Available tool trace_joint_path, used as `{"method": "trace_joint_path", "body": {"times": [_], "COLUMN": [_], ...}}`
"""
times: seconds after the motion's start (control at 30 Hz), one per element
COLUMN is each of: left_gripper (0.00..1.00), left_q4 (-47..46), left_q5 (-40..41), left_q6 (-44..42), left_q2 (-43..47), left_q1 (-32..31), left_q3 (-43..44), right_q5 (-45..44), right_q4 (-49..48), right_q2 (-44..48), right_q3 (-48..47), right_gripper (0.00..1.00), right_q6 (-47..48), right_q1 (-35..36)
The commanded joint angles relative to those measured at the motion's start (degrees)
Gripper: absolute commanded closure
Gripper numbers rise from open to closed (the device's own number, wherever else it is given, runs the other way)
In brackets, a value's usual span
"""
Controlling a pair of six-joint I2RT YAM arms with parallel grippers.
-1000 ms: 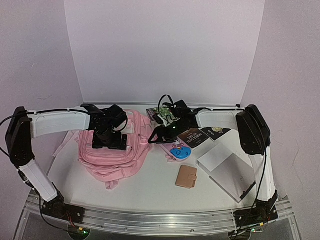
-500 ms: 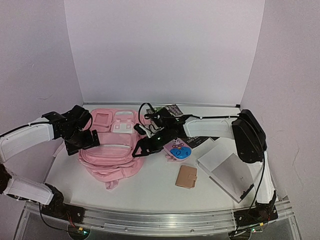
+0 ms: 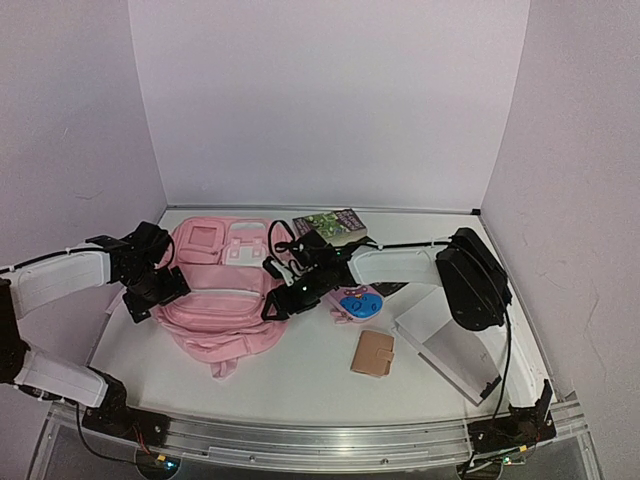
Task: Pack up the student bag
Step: Unzip the student bag at the center of the board.
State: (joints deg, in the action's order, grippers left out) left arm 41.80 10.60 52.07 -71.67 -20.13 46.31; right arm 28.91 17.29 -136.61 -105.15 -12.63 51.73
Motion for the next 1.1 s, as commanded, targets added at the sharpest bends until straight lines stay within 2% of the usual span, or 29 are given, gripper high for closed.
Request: {"method": "trace_joint_path", "body": {"times": [0.0, 0.17, 0.33, 0.47, 0.63, 0.77, 0.93, 1.07], "left_gripper": [0.00, 0.00, 0.00, 0.00, 0.01, 0.04, 0.09, 0.09], "left_q4": [-3.1, -4.5, -0.5, -0.6, -2.8, -4.8, -10.6, -12.3], "left_q5": [0.1, -2.2, -1.7, -2.4, -7.3, -9.7, -16.5, -16.1], "left_q6": [0.5, -5.3, -8.9, -9.9, -10.9, -10.4, -9.8, -8.3], "left_q2": [1.8, 7.4, 4.6, 3.9, 1.2, -1.0, -2.4, -3.2], "left_q1": [4.6, 7.3, 7.8, 8.7, 9.1, 9.1, 8.7, 6.4], "left_q3": [-0.4, 4.1, 11.4, 13.4, 13.9, 11.5, 5.1, 1.2], "right_q5": [-5.7, -5.3, -4.6, -4.7, -4.6, -4.7, -3.5, -1.0], "right_q4": [1.9, 2.1, 2.3, 2.3, 2.4, 2.6, 2.7, 2.7], "right_q2": [-4.0, -4.5, -4.6, -4.5, -4.5, -4.9, -5.2, -5.1], "right_q3": [-1.0, -0.3, 0.2, 1.2, 2.3, 2.2, 2.0, 1.9], "right_gripper": [0.32, 0.32, 0.33, 0.33, 0.33, 0.33, 0.33, 0.33], "right_q6": [1.6, 2.2, 2.5, 3.1, 3.8, 3.7, 3.4, 3.3], "right_q1": [-1.1, -1.7, -1.7, -1.7, -1.8, -2.3, -2.9, -2.9]}}
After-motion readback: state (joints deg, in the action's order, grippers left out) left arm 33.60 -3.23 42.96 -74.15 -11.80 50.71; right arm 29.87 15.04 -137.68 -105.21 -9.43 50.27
